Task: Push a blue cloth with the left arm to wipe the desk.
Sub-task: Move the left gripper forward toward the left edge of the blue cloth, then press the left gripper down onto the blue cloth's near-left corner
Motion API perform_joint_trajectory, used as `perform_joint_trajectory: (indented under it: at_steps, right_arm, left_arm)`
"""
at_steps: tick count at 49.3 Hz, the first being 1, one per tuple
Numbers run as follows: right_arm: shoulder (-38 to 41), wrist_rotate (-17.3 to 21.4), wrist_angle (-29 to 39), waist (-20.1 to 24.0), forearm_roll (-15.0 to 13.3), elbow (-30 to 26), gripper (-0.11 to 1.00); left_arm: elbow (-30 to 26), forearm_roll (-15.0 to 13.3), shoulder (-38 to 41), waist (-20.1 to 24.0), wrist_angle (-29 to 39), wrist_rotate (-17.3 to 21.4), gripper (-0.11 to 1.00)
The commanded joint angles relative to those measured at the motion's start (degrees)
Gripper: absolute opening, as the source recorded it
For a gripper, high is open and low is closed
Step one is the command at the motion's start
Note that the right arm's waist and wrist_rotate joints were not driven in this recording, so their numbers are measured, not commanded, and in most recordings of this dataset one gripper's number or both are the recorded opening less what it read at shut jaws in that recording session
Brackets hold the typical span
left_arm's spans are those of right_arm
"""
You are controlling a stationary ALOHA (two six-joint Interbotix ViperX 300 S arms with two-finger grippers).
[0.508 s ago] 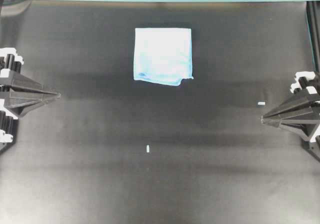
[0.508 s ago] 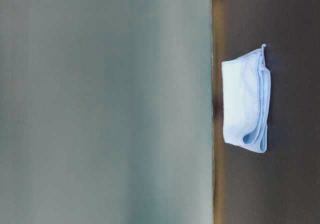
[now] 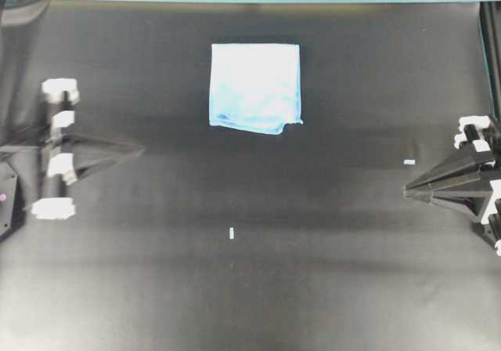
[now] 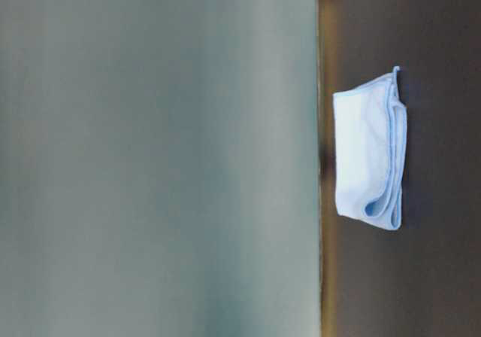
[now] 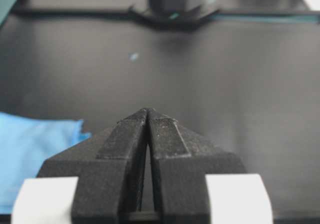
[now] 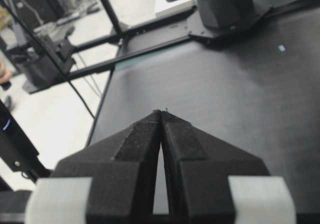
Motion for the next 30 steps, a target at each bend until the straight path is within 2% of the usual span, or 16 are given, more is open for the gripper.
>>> perform_joint_trajectory:
  at_steps: [1, 9, 13, 17, 26, 30]
  right_arm:
    - [0.4, 0.0, -0.1, 0.0, 0.1, -0.7, 0.01]
    - [0.4, -0.1, -0.1, 0.0, 0.1, -0.7, 0.01]
    - [0.4, -0.1, -0.1, 0.0, 0.1, -0.7, 0.01]
    - [0.4, 0.0, -0.1, 0.0, 0.2, -0.6, 0.01]
    - [0.4, -0.1, 0.0, 0.0, 0.4, -0.7, 0.01]
    - [0.5, 0.0, -0.1, 0.0, 0.5, -0.6, 0.01]
  left_arm:
    - [-3.1, 0.2, 4.7, 2.5, -1.8, 0.0, 0.01]
    - [-7.4, 0.2, 13.0, 6.4, -2.5, -0.4, 0.02]
    - [-9.5, 0.2, 17.3, 8.0, -3.6, -2.2, 0.11]
    - [-11.6, 0.2, 21.7, 9.8, -4.4, -4.0, 0.27]
    - [-16.7, 0.2, 31.1, 13.7, -4.3, -4.4, 0.78]
    - [-19.2, 0.2, 35.3, 15.7, -4.7, -4.2, 0.89]
